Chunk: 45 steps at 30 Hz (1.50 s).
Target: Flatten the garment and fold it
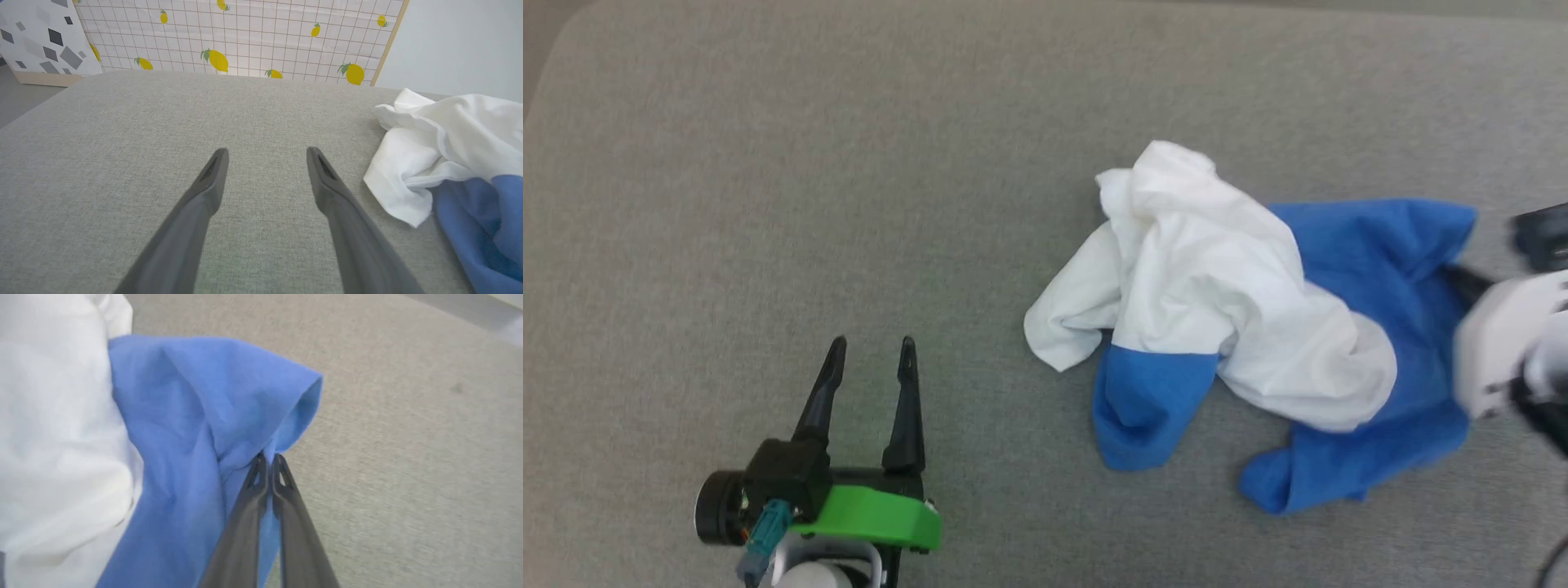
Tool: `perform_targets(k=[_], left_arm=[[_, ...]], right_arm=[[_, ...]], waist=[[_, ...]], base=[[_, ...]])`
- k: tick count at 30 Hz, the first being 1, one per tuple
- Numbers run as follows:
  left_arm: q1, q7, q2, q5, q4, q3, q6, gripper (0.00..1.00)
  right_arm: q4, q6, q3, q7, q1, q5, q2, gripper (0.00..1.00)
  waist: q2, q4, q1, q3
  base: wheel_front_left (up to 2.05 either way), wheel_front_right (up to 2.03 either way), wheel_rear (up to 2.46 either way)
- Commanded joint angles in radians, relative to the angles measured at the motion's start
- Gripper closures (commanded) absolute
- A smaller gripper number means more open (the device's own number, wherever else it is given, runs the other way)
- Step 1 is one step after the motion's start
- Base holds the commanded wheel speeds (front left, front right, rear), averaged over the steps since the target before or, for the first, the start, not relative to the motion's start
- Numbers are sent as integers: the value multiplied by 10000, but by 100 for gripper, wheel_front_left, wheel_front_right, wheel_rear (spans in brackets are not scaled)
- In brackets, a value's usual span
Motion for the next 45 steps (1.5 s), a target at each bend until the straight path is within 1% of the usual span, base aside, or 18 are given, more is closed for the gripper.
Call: perform_targets(k=[1,4,7,10,12,14,16,17,18,19,23,26,29,34,37,39,42,45], left_arm=[[159,-78,-19,138,6,67,-53,0],[335,-78,-42,147,-27,120,-89,0],[433,-78,-70,162,-85,124,-122,0],[524,-78,-102,196,-87,72,-142,0],[563,-78,-111,216,-47,38,-152,0],[582,-78,-97,244,13,11,-168,0],[566,-78,-74,275,71,-26,-193,0],[552,-78,-72,275,91,-30,-197,0],[533,-78,-73,266,112,-23,-193,0],[519,-78,-74,257,137,-14,-185,0],[502,-78,-21,220,243,7,-196,0],[529,-78,1,164,281,53,-185,0],[647,-78,-7,93,335,41,-196,0],[798,-78,-56,9,343,-30,-194,0],[802,-78,-73,-15,334,-72,-215,0],[755,-78,-81,-25,323,-97,-236,0],[637,-78,-93,-10,312,-140,-259,0],[450,-78,-120,28,364,-232,-293,0]], right_arm=[[-111,-17,-371,-107,56,-126,-267,100],[-263,-17,-1161,-148,185,-479,-957,100],[-245,-17,-1851,-242,438,-898,-1689,100],[81,-17,-2566,-483,886,-1801,-2602,100],[492,-17,-2975,-629,1246,-2425,-2986,100],[972,-17,-3293,-724,1546,-2748,-2953,100],[1423,-17,-3420,-792,1781,-2856,-2633,100],[1584,-17,-3454,-840,1825,-2830,-2404,86],[1746,-17,-3490,-908,1840,-2820,-2135,8],[1878,-17,-3485,-968,1838,-2869,-1900,0],[1931,-17,-3286,-1217,1537,-2756,-1131,0],[1524,-17,-2988,-1060,1242,-2200,-709,0],[649,-17,-2554,-438,1083,-1352,-440,0],[-1270,-17,-2009,717,1133,-200,-282,0],[-2356,-17,-1649,1127,1175,176,-98,0],[-2799,-17,-1352,1286,1129,312,18,0],[-2960,-17,-835,1495,936,488,252,0],[-2659,-17,-162,1654,635,526,348,0]], waist=[[0,-530,-2,-834],[0,-541,-2,-1095],[0,-444,-2,-1125],[0,-229,-2,-993],[0,-78,-2,-888],[0,44,-2,-802],[0,136,-2,-766],[0,155,-2,-757],[0,161,-2,-754],[0,155,-2,-768],[0,-2,-2,-1017],[0,-200,-2,-1296],[0,-392,-2,-1627],[0,-489,-2,-1913],[0,-397,-2,-1879],[0,-258,-2,-1741],[0,3,-2,-1449],[0,360,-2,-1093]], base=[[0,0,0],[0,0,0],[0,0,0],[0,0,0],[0,0,0],[0,0,0],[0,0,0],[0,0,0],[0,0,0],[0,0,0],[0,0,0],[0,0,0],[0,0,0],[0,0,0],[0,0,0],[0,0,0],[0,0,0],[0,0,0]])
